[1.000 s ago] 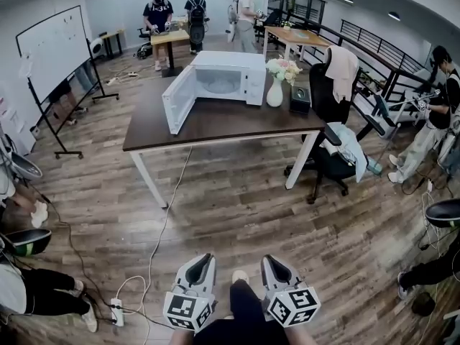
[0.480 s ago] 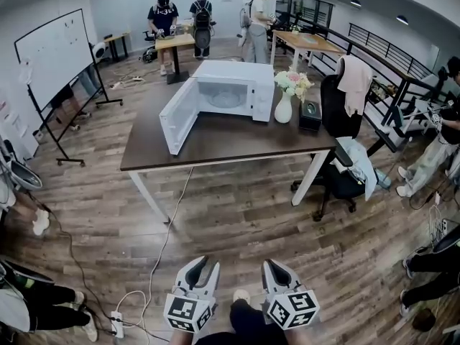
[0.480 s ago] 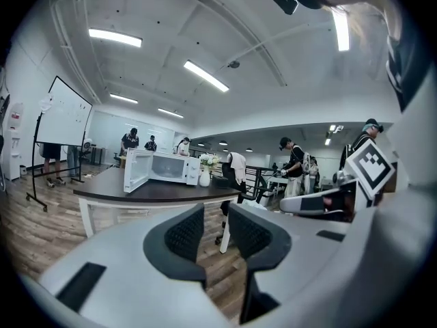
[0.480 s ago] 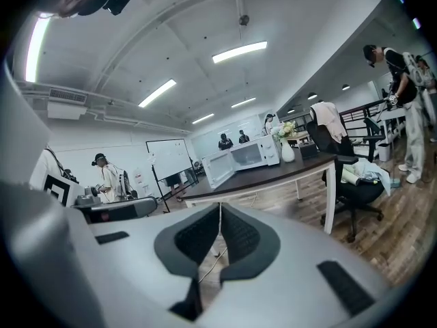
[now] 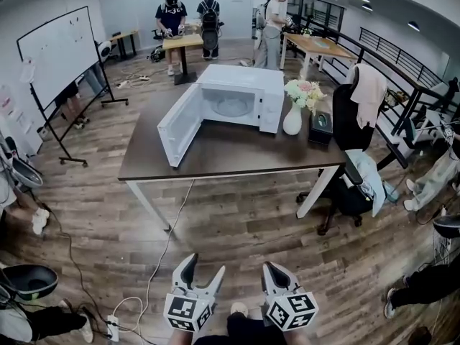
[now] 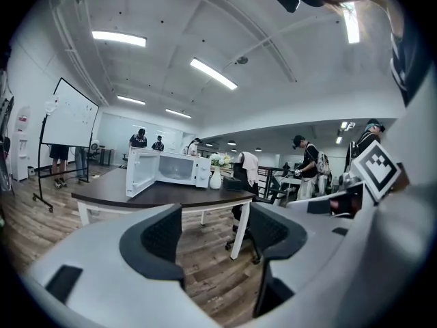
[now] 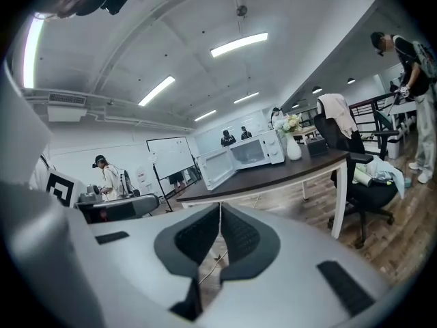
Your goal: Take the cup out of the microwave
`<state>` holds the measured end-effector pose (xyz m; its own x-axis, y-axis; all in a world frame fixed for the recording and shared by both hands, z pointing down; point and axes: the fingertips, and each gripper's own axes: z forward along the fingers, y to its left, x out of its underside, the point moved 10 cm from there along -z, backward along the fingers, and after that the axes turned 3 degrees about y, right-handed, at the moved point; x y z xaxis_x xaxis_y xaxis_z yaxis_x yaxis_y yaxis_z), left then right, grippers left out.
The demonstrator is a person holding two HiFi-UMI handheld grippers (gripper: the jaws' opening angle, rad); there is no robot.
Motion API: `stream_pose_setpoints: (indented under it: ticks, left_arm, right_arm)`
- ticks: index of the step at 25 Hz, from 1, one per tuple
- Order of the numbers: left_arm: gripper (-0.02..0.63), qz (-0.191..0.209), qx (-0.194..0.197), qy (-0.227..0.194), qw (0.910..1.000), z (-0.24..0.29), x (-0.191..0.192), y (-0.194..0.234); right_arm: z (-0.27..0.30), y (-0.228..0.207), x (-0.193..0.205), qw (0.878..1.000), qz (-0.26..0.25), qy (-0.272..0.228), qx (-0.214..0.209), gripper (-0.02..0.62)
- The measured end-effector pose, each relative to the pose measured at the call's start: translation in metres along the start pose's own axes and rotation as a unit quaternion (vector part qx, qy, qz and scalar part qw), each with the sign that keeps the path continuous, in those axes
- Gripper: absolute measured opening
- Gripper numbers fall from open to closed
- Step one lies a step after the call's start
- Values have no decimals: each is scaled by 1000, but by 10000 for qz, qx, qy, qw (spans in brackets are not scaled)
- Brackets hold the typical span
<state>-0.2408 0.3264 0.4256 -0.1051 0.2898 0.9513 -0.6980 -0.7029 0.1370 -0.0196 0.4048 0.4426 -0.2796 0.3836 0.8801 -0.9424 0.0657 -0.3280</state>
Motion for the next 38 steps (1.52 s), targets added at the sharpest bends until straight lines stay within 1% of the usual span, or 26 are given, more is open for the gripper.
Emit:
stream_pose_setpoints:
  ticks: [6, 9, 11, 17, 25, 28, 31, 38]
  left_arm:
    - [369, -101, -357, -321, 9988, 26, -5, 8]
    - [413, -70, -529, -356, 9979, 34, -4, 9]
    - [430, -63, -636, -355, 9973, 36, -3, 10]
    - [439, -152, -743, -436, 9962, 28, 1, 8]
    - [439, -178, -739, -302, 9967, 40, 3, 14]
    - [439, -223, -680, -183, 9973, 51, 2, 19]
    - [439, -215, -647, -169, 9975, 63, -3, 28]
    - [437, -269, -462, -49, 9986, 104, -18, 62]
  right_arm:
    - [25, -18, -12, 9998, -33, 21, -193, -5]
    - [31, -25, -13, 9997, -47, 32, -246, -5]
    - [33, -28, -13, 9996, -56, 41, -265, -5]
    - [32, -30, -12, 9995, -36, 72, -296, -5]
    - [40, -32, -10, 9995, 51, 121, -303, -5]
    - [50, -35, -13, 9995, 65, 141, -285, -5]
    - [65, -38, -21, 9995, 95, 124, -291, -5]
    - [116, -48, -41, 9993, 105, 221, -291, -5]
